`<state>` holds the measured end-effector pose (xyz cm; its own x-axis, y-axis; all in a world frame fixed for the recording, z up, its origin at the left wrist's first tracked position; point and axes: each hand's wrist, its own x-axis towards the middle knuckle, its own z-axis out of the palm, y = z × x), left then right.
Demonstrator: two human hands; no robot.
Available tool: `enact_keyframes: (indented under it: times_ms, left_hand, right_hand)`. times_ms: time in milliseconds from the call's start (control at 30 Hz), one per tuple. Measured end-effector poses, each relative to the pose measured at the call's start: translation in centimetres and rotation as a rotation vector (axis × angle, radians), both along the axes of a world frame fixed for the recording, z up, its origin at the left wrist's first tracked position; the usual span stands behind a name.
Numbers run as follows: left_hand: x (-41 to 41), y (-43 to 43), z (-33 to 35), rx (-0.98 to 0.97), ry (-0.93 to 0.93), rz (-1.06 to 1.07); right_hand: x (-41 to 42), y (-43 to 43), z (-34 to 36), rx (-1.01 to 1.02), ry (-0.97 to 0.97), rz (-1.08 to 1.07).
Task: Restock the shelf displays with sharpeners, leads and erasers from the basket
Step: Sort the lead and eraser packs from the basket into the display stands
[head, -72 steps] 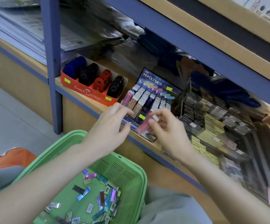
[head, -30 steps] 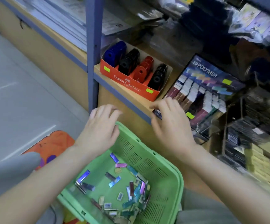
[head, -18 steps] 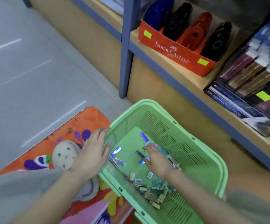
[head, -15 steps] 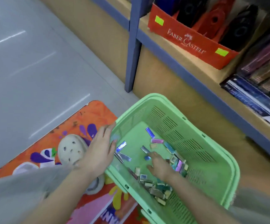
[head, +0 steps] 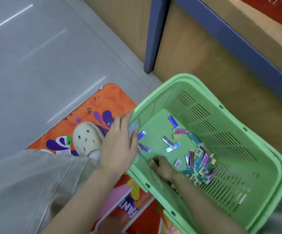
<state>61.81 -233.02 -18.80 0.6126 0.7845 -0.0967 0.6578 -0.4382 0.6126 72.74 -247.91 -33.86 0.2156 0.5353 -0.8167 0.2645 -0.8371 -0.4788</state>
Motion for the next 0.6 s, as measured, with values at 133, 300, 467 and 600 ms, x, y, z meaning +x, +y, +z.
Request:
enact_keyframes:
  times_ms: [133,300,467,600]
  left_hand:
    - [-0.1,0.0,0.0,-0.008,-0.003,-0.001]
    - [-0.1,-0.1,0.4,-0.061,-0.039,0.052]
    - [-0.1,-0.1,0.6,-0.123,-0.076,0.042]
    - [-0.4,-0.5,0.5,-0.097,-0.069,0.056]
  right_hand:
    - [0.0,0.5,0.5,-0.061,0.095,-0.007]
    - [-0.5,0.2,1.5,0.021,0.02,0.081]
    - [0.1,0.3,2.8,0.056,0.021,0.11]
    - [0.7,0.5,4.6,0.063,0.068,0.162]
